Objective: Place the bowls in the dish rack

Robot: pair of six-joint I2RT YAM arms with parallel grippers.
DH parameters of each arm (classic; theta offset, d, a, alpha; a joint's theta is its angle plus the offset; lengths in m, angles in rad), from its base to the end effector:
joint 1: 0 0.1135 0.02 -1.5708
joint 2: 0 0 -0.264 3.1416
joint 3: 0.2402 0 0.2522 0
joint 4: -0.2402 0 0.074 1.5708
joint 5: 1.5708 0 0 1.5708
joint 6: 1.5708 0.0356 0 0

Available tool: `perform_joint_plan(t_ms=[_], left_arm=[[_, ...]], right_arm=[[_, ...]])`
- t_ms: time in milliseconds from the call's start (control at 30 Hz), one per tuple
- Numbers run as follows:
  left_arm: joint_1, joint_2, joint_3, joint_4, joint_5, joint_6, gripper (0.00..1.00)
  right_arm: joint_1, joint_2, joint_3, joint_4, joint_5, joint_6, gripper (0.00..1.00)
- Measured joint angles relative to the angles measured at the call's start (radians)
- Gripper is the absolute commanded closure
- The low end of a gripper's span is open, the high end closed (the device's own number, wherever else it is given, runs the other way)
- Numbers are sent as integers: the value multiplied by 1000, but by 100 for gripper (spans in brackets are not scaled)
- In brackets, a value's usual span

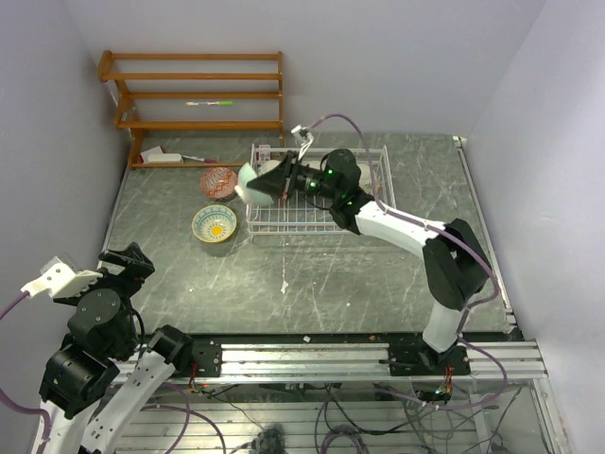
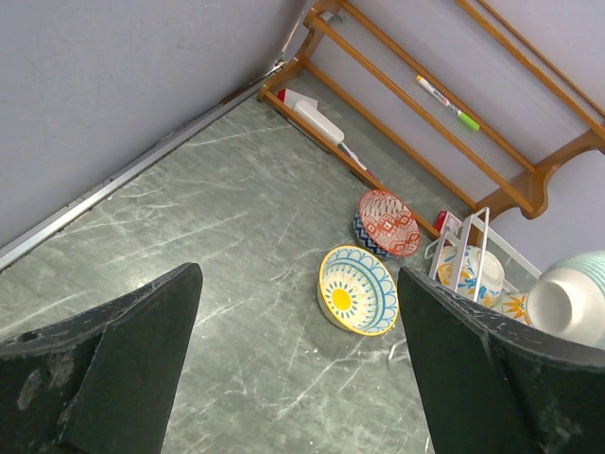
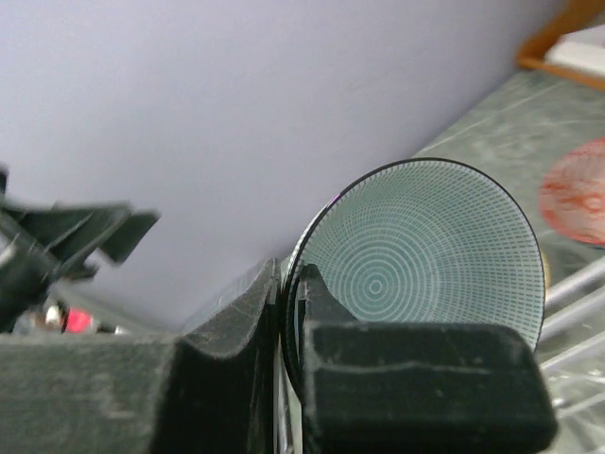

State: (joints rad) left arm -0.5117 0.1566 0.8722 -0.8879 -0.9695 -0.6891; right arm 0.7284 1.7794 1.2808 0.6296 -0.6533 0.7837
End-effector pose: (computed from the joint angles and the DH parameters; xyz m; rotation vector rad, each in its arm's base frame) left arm 0.0122 0.0268 0.3445 -0.8081 1.4595 -0.0619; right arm 0.2989 0.2957 0.3207 -0.5736 1.6163 1.6460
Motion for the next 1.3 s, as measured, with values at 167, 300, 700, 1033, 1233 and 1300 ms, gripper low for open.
perform_joint_plan(t_ms=[167,300,700,1033,1233,1300], left_arm=[[0,0,0,0,0,0,5],[0,0,0,0,0,0,4],[0,0,0,0,0,0,4],[0,2,0,0,0,0,4],[0,3,0,0,0,0,5],[0,3,0,0,0,0,5]], right_arm=[[-91,99,-63,139,133,133,100],[-105,156,-133,196,225,209,100],[-122,270,-158,386,355,352,100],[-140,378,-148,472,357,461,100],[-148,373,-166,470,388,495,95],[-154,369,-173,465,396,508,93]])
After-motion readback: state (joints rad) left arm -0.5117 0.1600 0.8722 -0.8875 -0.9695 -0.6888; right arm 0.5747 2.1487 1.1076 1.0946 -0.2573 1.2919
